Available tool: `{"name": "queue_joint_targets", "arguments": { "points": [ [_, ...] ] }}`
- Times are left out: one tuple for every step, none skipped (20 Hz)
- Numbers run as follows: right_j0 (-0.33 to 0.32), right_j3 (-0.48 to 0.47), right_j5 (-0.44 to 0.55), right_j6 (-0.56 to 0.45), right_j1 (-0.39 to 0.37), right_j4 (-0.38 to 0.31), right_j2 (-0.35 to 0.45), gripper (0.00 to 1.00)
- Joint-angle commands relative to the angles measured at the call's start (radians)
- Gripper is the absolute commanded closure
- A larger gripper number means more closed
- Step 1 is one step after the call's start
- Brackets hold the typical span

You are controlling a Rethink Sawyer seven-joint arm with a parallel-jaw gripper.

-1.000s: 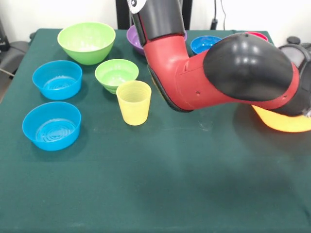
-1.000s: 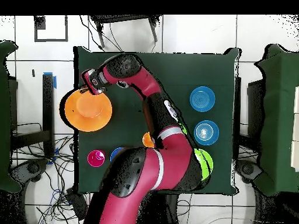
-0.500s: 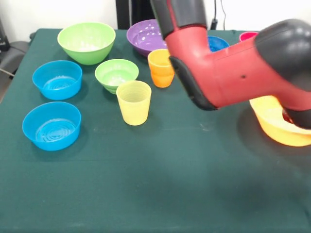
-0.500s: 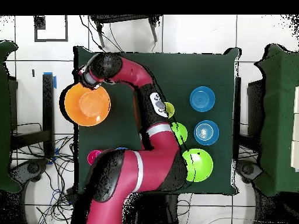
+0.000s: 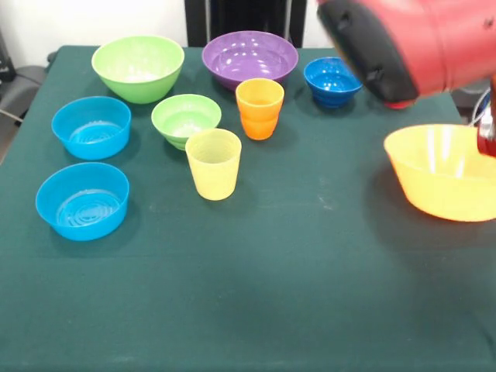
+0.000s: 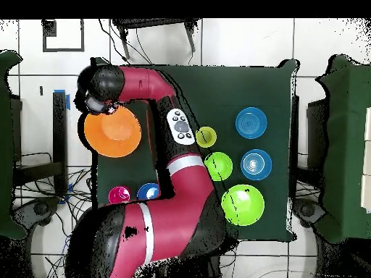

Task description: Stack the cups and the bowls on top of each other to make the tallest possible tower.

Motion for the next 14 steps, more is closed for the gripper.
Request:
{"name": "queue_joint_targets", "arguments": {
  "points": [
    [-0.010, 0.133, -0.204, -0.252, -0.114, -0.246, -0.106, 1.00],
    [-0.005, 0.134, -0.228, -0.266, -0.116, -0.280, -0.110, 1.00],
    [-0.003, 0.132, -0.256, -0.281, -0.115, -0.313, -0.109, 1.00],
    [-0.002, 0.141, -0.275, -0.291, -0.118, -0.339, -0.104, 1.00],
    [-0.007, 0.143, -0.305, -0.313, -0.115, -0.366, -0.092, 1.00],
    [-0.009, 0.148, -0.316, -0.318, -0.111, -0.384, -0.084, 1.00],
    [-0.008, 0.139, -0.330, -0.323, -0.100, -0.405, -0.081, 1.00],
    [-0.010, 0.141, -0.334, -0.326, -0.094, -0.419, -0.074, 1.00],
    [-0.013, 0.146, -0.340, -0.331, -0.090, -0.434, -0.067, 1.00],
    [-0.014, 0.144, -0.339, -0.340, -0.084, -0.449, -0.063, 1.00],
    [-0.016, 0.144, -0.333, -0.351, -0.080, -0.460, -0.056, 1.00],
    [-0.017, 0.143, -0.322, -0.358, -0.076, -0.469, -0.052, 1.00],
    [-0.016, 0.135, -0.299, -0.370, -0.070, -0.478, -0.048, 1.00],
    [-0.014, 0.130, -0.277, -0.377, -0.067, -0.487, -0.050, 1.00]
  ]
}}
